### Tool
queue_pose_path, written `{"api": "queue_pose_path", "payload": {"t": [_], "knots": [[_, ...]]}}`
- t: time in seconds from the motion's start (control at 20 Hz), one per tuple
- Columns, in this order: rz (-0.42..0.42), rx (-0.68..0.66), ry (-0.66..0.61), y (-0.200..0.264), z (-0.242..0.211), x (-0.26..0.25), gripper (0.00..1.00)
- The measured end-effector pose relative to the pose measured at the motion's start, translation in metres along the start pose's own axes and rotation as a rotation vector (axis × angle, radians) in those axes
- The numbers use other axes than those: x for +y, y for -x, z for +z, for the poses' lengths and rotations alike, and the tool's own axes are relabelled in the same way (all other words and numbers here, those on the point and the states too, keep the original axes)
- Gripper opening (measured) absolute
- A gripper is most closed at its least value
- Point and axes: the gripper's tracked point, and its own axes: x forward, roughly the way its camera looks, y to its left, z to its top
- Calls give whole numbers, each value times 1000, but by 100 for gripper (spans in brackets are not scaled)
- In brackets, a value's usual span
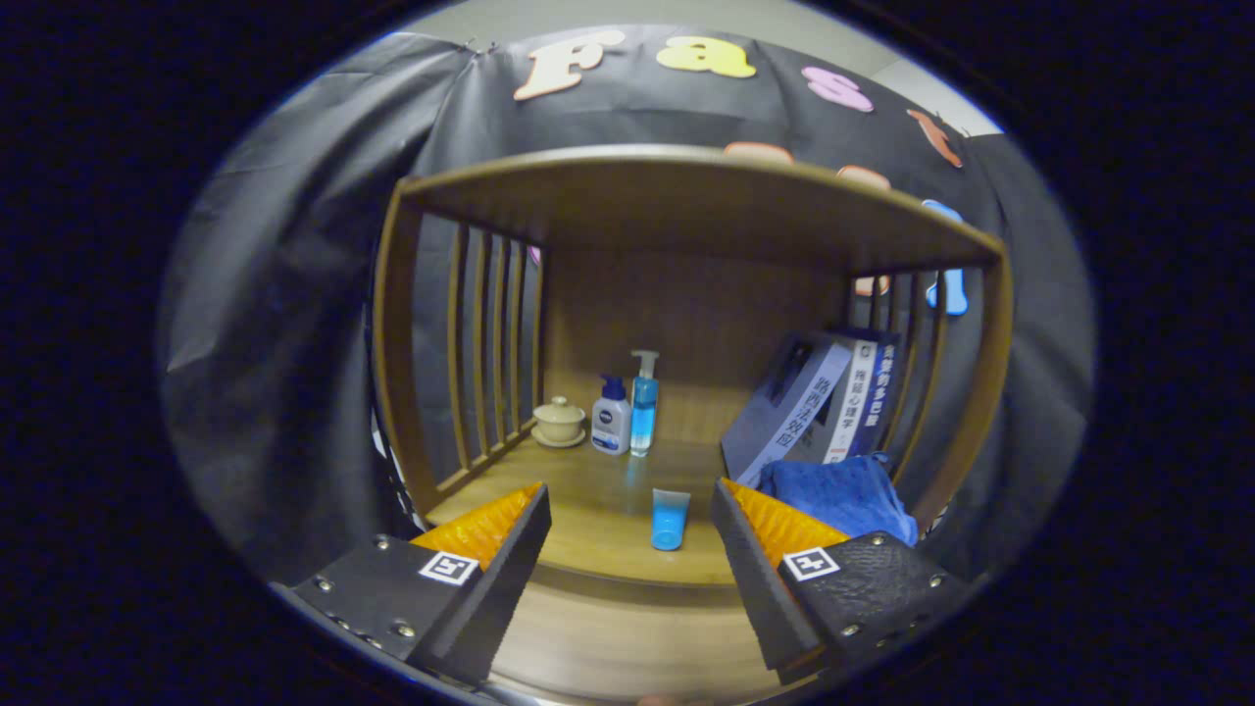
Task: Pull open the drawer, take out the items inside it, and place them on the countertop above the cabinet.
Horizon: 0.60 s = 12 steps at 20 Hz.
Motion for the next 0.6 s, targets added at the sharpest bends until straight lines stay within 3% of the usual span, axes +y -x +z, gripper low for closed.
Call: {"api": "queue_pose_path", "payload": {"t": [0.2, 0.6], "knots": [[-17, -48, -47, 66, -5, -2, 97], [-166, -117, -28, 151, -99, -19, 97]]}}
